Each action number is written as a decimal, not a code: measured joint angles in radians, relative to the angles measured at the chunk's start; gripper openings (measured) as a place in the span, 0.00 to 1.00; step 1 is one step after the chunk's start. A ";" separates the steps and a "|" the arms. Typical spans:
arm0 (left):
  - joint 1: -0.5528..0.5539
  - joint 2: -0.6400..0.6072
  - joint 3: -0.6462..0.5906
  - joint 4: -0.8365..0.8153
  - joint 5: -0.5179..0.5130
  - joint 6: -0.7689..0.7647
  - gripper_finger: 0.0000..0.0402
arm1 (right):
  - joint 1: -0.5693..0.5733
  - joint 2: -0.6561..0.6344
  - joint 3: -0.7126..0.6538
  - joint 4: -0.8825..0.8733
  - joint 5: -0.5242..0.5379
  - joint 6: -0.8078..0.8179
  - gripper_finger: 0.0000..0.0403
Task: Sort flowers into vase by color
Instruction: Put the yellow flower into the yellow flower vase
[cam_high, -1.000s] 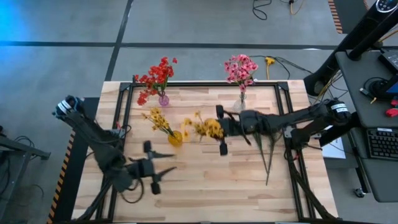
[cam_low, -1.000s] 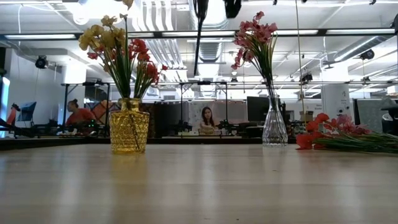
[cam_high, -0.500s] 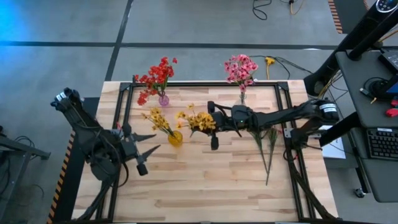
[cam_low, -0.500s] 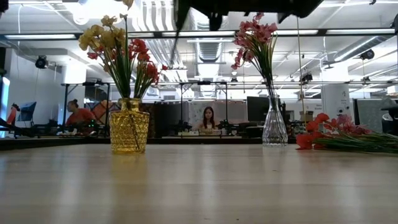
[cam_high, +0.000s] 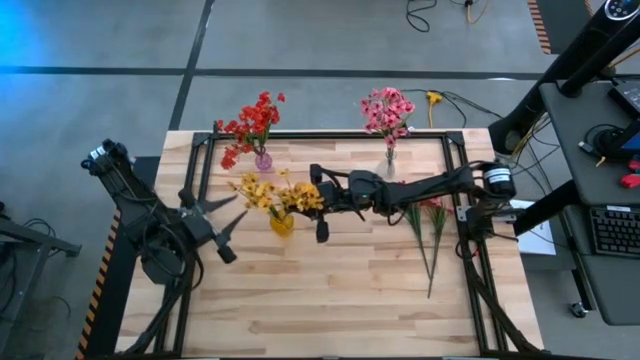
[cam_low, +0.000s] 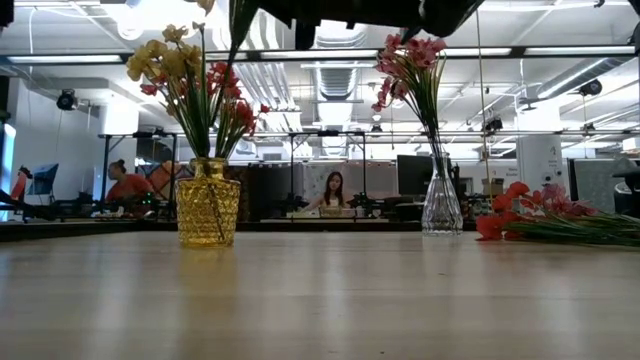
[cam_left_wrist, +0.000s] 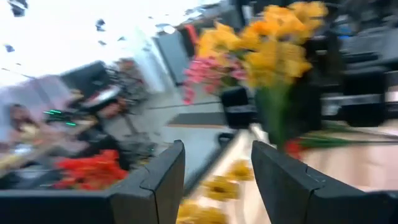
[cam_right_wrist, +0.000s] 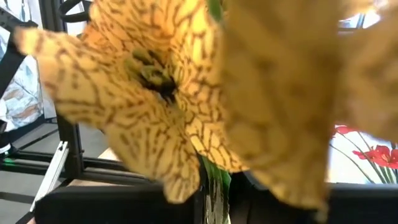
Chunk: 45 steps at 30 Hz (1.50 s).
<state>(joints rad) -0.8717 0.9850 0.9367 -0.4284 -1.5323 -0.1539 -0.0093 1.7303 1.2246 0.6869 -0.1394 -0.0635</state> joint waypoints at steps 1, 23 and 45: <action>0.000 -0.001 0.000 0.000 -0.027 0.017 0.42 | 0.000 0.005 0.006 0.000 0.000 0.000 0.06; 0.003 -0.025 0.000 0.000 -0.040 0.176 0.42 | -0.018 0.065 0.012 0.006 0.009 0.002 0.06; 0.003 -0.025 0.000 0.000 -0.039 0.168 0.42 | -0.018 0.065 0.006 -0.002 0.034 0.000 0.06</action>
<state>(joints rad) -0.8684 0.9596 0.9363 -0.4282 -1.5715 0.0139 -0.0269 1.7954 1.2304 0.6849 -0.1051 -0.0639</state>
